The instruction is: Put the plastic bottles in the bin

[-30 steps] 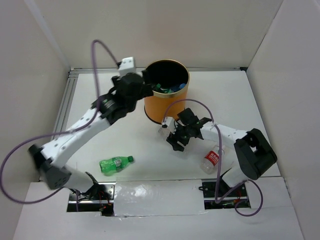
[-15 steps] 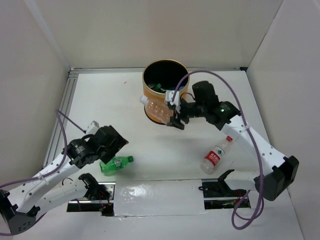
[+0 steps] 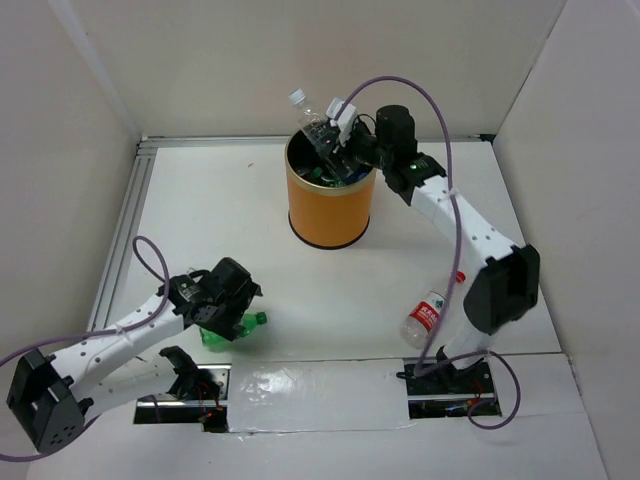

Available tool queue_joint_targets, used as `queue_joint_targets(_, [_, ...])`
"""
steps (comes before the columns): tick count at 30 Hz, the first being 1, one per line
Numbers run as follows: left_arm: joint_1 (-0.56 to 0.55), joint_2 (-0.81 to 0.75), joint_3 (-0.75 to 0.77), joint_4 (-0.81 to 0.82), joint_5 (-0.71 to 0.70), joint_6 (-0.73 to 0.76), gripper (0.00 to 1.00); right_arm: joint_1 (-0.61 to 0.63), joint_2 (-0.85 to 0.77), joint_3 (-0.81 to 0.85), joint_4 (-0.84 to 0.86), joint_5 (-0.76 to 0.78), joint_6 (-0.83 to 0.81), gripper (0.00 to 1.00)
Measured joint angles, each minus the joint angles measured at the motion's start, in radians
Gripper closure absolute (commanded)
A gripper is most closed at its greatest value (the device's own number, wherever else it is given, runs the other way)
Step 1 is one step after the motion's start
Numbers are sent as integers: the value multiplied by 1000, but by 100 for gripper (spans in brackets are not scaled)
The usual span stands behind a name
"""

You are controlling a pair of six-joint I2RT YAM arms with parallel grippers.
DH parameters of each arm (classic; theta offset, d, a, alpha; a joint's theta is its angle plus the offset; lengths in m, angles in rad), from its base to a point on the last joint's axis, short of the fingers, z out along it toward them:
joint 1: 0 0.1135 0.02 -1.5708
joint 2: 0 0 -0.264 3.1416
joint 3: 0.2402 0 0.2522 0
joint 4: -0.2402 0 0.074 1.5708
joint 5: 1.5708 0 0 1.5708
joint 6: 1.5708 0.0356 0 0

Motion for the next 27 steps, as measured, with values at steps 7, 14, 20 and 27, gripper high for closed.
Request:
queue_joint_targets(7, [69,94,-72,29,5,7,1,-96,164,86,-55,5,55,0])
queue_joint_targets(14, [76,250,-37,-33,-11,30,1,-223,-6,34,-132,-146,93,0])
queue_joint_targets(20, [110,369,-23,-14,-21,67,79,-350,-239,-194,-212,-288,77,6])
queue_joint_targets(27, [112,413,89,16,-46,238,100,-525,-325,-306,-474,-446,-97,43])
